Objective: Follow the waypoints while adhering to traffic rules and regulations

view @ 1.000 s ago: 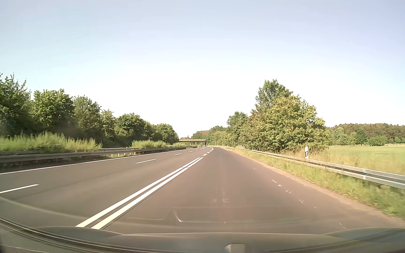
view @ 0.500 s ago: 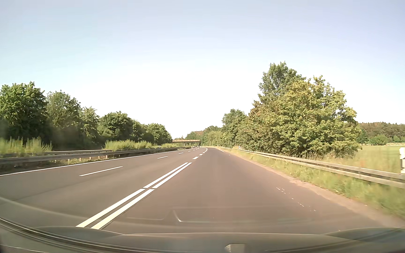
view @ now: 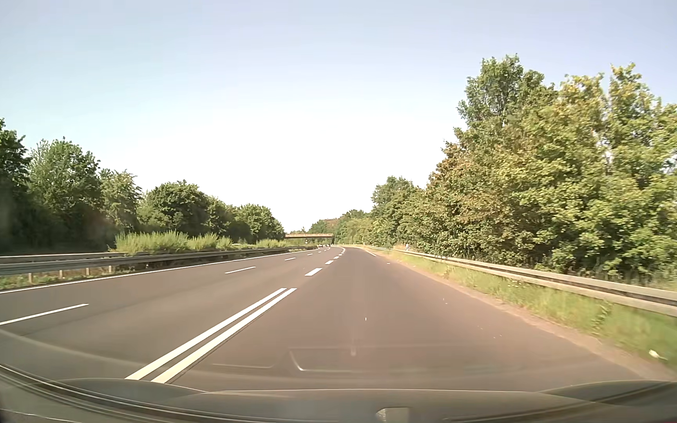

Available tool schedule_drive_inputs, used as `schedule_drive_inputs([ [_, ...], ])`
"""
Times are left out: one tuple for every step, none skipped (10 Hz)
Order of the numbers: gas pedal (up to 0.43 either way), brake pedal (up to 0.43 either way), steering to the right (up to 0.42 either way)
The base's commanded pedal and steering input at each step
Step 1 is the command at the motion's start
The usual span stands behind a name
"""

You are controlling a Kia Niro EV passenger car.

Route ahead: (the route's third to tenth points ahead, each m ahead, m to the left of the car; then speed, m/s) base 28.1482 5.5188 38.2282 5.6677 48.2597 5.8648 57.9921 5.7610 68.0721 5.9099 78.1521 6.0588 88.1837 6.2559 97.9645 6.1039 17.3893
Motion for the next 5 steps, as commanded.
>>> schedule_drive_inputs([
  [0.409, 0.03, -0.001],
  [0.449, 0.03, -0.001],
  [0.512, 0.03, 0.0],
  [0.551, 0.03, -0.001],
  [0.598, 0.03, -0.001],
])
